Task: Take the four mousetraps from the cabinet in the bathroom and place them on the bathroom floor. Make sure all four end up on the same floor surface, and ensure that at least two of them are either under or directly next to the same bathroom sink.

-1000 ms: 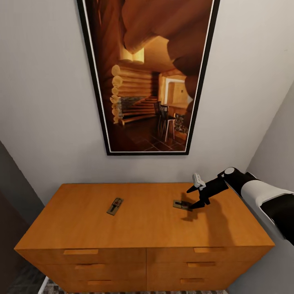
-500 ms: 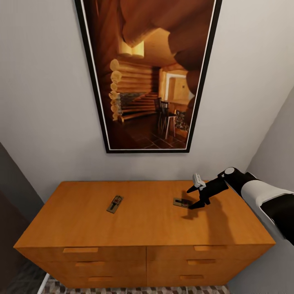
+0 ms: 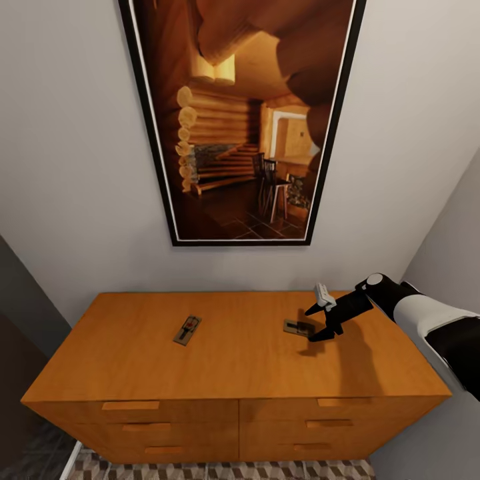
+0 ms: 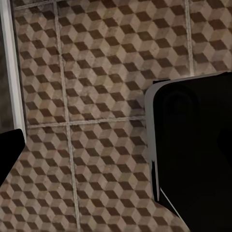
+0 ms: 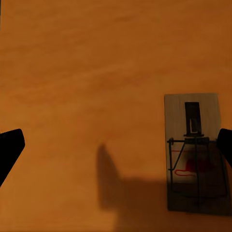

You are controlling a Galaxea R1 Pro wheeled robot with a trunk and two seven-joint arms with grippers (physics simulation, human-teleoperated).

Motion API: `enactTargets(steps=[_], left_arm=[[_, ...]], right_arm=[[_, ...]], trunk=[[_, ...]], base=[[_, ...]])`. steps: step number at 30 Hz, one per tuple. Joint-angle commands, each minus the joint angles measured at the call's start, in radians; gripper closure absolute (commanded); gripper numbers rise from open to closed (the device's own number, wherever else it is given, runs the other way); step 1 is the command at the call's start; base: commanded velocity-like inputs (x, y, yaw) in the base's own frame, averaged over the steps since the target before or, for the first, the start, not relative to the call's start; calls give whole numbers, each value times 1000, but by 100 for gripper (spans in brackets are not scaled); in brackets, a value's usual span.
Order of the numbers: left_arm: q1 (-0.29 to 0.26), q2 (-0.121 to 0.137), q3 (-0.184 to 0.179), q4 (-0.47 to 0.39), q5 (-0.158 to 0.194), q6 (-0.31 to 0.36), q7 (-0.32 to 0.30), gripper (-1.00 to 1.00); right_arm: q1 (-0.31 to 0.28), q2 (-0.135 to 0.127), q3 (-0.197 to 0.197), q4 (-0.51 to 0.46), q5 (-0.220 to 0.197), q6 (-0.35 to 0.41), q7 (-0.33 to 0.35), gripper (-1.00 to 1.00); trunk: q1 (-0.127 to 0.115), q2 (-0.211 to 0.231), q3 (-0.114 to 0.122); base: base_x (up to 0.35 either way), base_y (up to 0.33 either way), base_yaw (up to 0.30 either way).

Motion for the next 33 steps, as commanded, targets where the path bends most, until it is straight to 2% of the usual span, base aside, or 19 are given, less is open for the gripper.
enactTargets(steps=[1,9,18,33], left_arm=[[-1,0,-9,2,7,-5,2,-100],[-1,0,-9,2,8,-5,2,-100],[-1,0,-9,2,8,-5,2,-100],[-1,0,-9,2,8,-4,2,-100]], right_arm=[[0,0,-8,-1,10,-6,1,-100],[2,-1,-8,-1,11,-9,-7,-100],[3,0,-8,-1,14,-15,-96,-100],[3,1,-7,-1,22,-20,-125,-100]], trunk=[[1,-2,-3],[1,-2,-16],[1,-2,-20],[1,-2,-21]], base=[[54,0,0],[98,0,0],[65,0,0],[4,0,0]])
